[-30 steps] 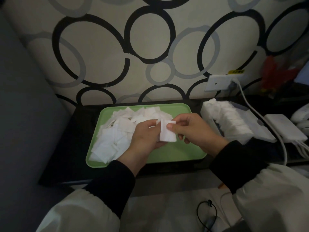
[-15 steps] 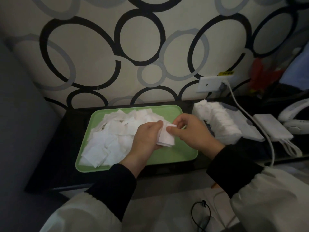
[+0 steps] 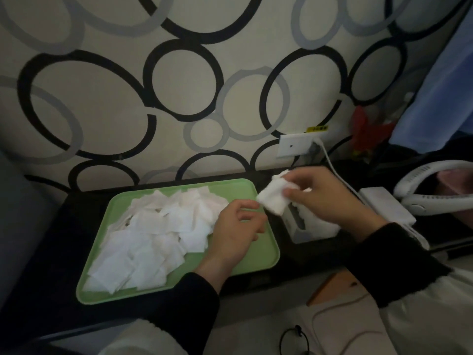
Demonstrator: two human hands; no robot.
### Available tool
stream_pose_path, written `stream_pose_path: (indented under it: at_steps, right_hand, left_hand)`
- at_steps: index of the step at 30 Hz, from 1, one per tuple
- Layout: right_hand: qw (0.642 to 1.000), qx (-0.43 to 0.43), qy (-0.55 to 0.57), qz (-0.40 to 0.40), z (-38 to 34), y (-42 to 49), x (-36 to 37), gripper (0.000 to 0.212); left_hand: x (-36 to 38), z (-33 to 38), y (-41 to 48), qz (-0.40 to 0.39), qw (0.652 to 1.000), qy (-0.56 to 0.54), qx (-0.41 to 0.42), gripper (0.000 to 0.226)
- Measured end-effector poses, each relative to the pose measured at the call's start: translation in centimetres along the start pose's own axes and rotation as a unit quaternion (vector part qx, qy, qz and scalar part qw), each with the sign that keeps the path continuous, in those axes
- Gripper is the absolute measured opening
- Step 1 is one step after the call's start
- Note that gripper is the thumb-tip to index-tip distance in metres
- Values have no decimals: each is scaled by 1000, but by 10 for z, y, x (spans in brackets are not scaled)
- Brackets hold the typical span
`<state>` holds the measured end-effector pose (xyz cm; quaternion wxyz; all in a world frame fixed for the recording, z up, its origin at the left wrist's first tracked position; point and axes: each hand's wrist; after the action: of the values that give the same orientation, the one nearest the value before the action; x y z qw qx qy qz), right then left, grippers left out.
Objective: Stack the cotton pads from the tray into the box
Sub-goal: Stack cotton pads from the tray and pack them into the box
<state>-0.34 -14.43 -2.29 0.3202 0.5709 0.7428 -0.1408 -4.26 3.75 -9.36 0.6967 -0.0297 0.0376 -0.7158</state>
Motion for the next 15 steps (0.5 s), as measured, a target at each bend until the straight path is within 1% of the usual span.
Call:
stream_pose_path:
  at_steps: [2, 4, 6, 8, 10, 15]
  right_hand:
    - [998, 30, -1, 47, 9, 11, -20, 13]
    - [996, 66, -23, 61, 22, 24, -31, 9]
    - [992, 98, -41, 62, 36, 36, -34, 7]
    - [987, 132, -73, 47, 51, 46, -32, 7]
    - [983, 145, -114, 11, 63, 53, -28, 8]
    - [966, 111, -227, -62, 65, 65, -20, 23]
  left_hand:
    - [14, -2, 5, -5, 1000, 7, -1, 12]
    - [30, -6, 9, -19, 1000, 20, 7, 12]
    - [45, -8, 12, -37, 999, 23, 13, 16]
    - [56, -8, 17, -51, 998, 25, 7, 23]
    - [62, -9, 22, -53, 998, 31, -2, 28]
    - [67, -16, 32, -47, 997, 55, -18, 27]
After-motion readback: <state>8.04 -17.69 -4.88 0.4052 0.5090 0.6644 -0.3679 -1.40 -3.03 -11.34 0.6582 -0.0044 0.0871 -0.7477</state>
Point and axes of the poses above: each hand's wrist, its own y-axis towards the middle knuckle, its own x-axis out of the palm, z = x × y, and after that the axes turned 4 degrees about -z, right-handed
